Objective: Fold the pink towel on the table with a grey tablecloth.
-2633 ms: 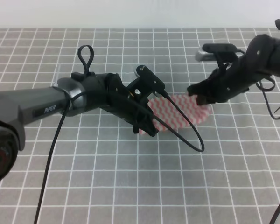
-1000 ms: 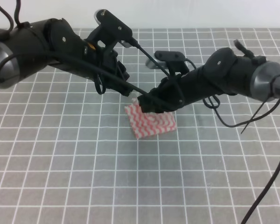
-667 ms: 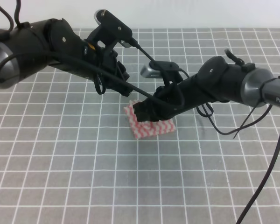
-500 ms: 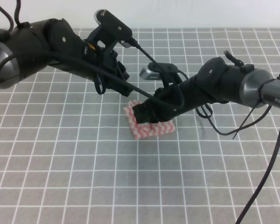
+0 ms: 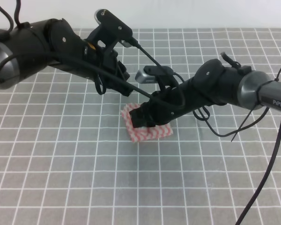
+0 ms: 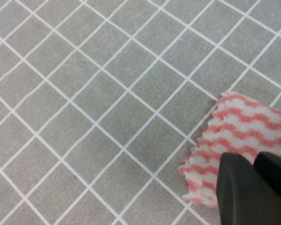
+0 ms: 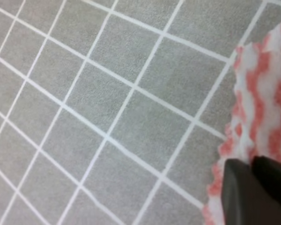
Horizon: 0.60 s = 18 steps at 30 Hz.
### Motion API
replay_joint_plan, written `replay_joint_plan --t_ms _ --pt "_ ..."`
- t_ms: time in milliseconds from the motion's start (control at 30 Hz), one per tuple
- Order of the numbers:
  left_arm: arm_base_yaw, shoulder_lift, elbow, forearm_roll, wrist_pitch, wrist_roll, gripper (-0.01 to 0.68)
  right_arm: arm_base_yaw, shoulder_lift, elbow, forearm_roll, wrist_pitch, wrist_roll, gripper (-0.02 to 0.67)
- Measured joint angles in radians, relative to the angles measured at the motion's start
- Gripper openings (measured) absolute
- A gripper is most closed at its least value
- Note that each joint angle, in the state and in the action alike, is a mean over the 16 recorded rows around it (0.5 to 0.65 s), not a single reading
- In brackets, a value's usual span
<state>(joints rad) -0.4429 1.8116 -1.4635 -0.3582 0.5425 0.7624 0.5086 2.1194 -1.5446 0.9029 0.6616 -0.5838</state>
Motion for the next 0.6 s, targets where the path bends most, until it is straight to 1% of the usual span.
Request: replay_joint_plan --t_ms 167,300,333,467,600 --pt "0.000 0.001 0.000 0.001 -0.006 0.000 0.056 -0.001 -0.001 -0.001 0.030 0.012 -0.008 0.139" --pt "0.001 0.002 0.000 0.006 -0.009 0.000 0.056 -0.006 -0.003 -0.005 0.048 0.029 -0.026 0.167" --pt "0.002 0.002 0.000 0.008 -0.010 0.000 0.056 -0.008 -0.003 -0.007 0.050 0.032 -0.030 0.166" --pt "0.005 0.002 0.000 0.019 -0.012 -0.003 0.056 -0.015 0.000 -0.010 0.049 0.045 -0.048 0.129" --pt "0.009 0.002 0.000 0.029 -0.014 -0.008 0.056 -0.022 0.015 -0.012 0.038 0.058 -0.066 0.072"
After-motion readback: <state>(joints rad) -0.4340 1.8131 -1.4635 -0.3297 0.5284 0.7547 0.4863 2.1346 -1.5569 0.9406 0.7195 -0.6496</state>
